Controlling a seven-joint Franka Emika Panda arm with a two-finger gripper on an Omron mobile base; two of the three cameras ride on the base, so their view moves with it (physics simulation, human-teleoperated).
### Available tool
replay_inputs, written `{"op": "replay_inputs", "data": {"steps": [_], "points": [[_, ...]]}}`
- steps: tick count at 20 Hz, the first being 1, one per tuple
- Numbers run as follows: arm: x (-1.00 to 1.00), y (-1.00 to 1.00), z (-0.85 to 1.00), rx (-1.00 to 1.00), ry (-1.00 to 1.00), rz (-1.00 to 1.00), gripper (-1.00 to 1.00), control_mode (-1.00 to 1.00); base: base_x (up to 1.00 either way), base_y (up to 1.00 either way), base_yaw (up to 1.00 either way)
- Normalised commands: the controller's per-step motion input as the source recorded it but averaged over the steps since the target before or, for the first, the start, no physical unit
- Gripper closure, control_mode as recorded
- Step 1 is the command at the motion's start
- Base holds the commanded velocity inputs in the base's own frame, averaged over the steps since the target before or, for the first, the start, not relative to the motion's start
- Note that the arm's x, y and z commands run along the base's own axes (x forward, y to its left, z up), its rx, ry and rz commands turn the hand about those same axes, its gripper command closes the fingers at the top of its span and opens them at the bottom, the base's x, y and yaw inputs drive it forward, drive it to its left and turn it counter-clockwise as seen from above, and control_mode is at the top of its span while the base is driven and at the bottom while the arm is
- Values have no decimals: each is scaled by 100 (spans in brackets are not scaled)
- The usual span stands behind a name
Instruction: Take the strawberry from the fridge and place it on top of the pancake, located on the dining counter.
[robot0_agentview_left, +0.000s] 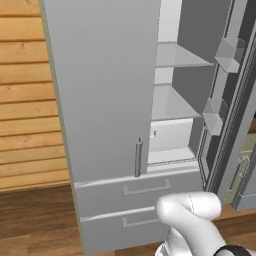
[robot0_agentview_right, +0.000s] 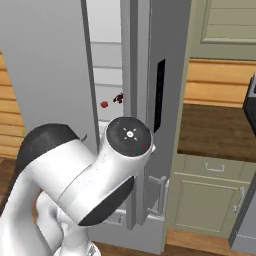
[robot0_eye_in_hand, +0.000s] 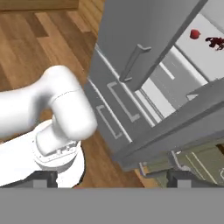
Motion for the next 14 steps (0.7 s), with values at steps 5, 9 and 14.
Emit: {"op": "replay_inputs", "data": {"steps": [5,9,14], "points": [[0,100,97,-72,13,-5,-100,-100,0,0,0],[19,100,51,-75,18,-6,-100,-100,0,0,0],[57,82,10,-65,30,-18,-100,-100,0,0,0]]}}
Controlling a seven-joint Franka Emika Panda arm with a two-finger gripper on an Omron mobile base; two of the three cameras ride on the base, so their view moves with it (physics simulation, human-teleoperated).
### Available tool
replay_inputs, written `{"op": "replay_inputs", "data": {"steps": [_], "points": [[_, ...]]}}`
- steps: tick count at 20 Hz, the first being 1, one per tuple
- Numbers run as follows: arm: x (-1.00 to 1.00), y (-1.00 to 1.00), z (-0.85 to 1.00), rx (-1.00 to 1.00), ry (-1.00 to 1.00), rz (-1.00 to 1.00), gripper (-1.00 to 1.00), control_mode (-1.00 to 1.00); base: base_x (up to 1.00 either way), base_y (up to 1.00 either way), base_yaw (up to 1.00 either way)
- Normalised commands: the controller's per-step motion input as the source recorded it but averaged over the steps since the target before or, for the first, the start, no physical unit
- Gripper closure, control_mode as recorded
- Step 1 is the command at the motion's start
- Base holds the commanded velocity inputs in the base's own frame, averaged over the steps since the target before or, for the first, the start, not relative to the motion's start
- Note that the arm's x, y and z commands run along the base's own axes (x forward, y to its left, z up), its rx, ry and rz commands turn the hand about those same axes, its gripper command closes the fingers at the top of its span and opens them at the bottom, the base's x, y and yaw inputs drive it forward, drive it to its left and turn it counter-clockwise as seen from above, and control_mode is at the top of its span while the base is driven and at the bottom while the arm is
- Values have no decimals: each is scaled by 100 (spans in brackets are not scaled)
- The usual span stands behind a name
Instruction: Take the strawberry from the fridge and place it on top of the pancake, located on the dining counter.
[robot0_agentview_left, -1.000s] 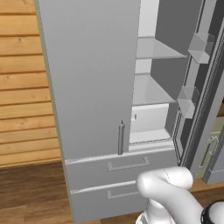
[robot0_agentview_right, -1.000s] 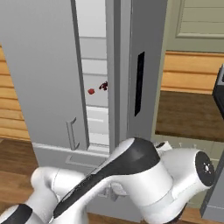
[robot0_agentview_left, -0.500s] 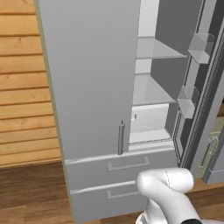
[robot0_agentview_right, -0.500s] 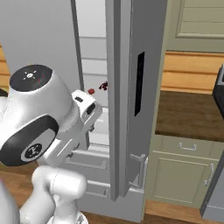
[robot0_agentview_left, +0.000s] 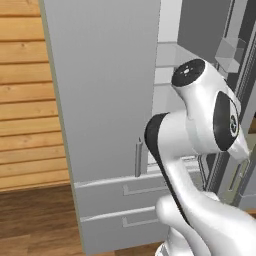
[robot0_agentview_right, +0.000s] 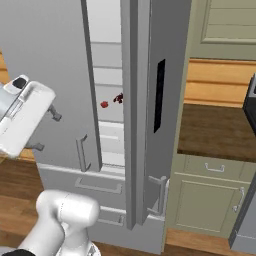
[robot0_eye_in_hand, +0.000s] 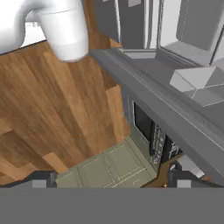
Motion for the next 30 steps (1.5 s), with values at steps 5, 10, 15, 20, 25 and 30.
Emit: {"op": "replay_inputs", "data": {"steps": [5,10,15,20,25,30], "points": [[95,-12,-15,-19,16,-27,-100,-100,0,0,0],[96,-44,-57,-6,-5,-18,-100,-100,0,0,0],[75,-30,-70,-4,-18,-13,-100,-100,0,0,0],[68,-47,-67,0,-32,-4,-100,-100,0,0,0],[66,-41,-58,-1,-40,0,-100,-100,0,0,0],[58,-32,-42,-5,-34,0,-100,-100,0,0,0]]}}
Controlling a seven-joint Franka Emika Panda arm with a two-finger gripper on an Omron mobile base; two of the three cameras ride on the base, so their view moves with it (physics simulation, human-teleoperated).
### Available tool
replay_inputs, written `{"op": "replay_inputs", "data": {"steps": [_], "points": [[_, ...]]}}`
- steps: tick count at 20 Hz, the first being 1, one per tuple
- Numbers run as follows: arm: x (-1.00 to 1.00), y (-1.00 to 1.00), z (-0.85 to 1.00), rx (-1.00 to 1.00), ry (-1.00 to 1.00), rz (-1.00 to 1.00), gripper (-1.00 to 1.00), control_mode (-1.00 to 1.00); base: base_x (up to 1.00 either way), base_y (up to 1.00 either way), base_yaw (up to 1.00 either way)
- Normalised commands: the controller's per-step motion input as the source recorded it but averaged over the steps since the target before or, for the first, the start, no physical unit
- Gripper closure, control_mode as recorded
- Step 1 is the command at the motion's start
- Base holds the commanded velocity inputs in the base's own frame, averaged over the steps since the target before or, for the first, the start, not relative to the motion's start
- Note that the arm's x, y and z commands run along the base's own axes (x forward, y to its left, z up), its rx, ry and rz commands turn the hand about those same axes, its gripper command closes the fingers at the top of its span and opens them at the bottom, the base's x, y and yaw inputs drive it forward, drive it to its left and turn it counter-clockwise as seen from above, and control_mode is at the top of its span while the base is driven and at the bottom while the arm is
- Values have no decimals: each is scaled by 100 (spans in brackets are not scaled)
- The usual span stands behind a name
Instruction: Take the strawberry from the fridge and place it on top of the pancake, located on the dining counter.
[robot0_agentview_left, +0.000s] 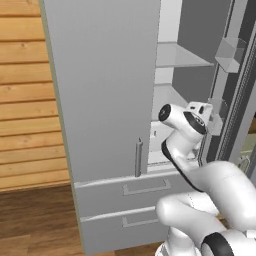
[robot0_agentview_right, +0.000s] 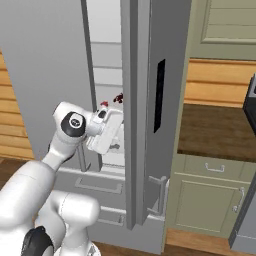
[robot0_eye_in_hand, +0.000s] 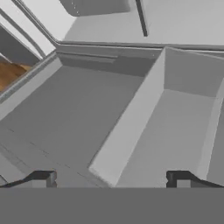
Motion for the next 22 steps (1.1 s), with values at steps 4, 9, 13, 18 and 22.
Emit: {"op": "replay_inputs", "data": {"steps": [4,9,13,18,22], "points": [[45,-54,-18,-4,-12,-5,-100,-100,0,0,0],[29,-72,0,0,-3,-6,-100,-100,0,0,0],[0,-49,0,0,-1,-4,-100,-100,0,0,0],[-10,0,0,1,-2,0,-100,-100,0,0,0],[-29,25,0,5,-2,0,-100,-100,0,0,0]]}}
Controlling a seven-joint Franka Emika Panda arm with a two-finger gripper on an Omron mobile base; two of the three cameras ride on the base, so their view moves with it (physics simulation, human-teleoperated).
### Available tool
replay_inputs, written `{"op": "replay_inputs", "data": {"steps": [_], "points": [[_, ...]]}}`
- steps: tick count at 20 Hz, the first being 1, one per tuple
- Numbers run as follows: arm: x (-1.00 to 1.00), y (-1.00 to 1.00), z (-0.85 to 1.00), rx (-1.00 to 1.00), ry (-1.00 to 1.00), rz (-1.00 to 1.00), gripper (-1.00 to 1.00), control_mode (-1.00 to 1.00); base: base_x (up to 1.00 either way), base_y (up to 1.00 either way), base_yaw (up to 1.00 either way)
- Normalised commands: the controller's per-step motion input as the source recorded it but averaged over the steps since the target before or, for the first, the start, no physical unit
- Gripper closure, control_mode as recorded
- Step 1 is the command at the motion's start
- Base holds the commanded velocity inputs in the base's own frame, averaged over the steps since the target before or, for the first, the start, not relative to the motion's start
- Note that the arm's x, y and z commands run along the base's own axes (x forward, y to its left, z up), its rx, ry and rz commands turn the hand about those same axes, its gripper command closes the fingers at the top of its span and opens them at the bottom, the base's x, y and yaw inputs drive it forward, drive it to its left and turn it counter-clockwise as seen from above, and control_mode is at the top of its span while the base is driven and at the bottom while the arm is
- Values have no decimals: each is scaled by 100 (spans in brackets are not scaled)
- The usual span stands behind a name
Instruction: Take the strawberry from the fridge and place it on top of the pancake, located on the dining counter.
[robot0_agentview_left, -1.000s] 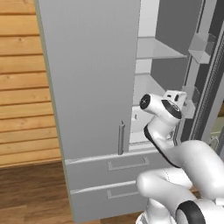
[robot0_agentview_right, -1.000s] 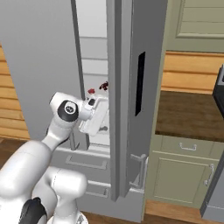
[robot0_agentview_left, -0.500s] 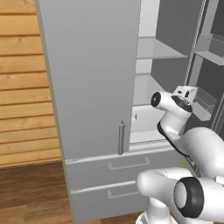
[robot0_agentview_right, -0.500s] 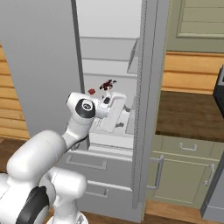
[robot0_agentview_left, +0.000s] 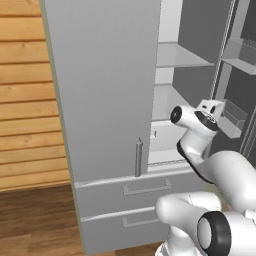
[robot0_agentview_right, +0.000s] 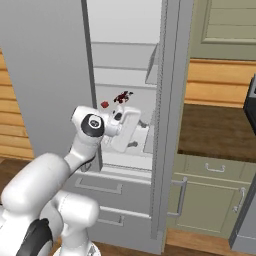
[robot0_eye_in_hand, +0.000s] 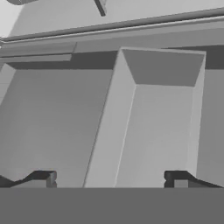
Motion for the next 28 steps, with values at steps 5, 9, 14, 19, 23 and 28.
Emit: {"op": "replay_inputs", "data": {"steps": [5,9,14,19,23,28], "points": [[-9,80,-24,27,0,-7,-100,-100,0,0,0],[10,100,-64,55,0,-21,-100,-100,0,0,0],[34,96,-53,73,-10,-13,-100,-100,0,0,0],[58,96,-57,66,-19,-17,-100,-100,0,0,0],[34,34,17,21,-23,-2,-100,-100,0,0,0],[52,37,39,-3,-7,0,-100,-100,0,0,0]]}}
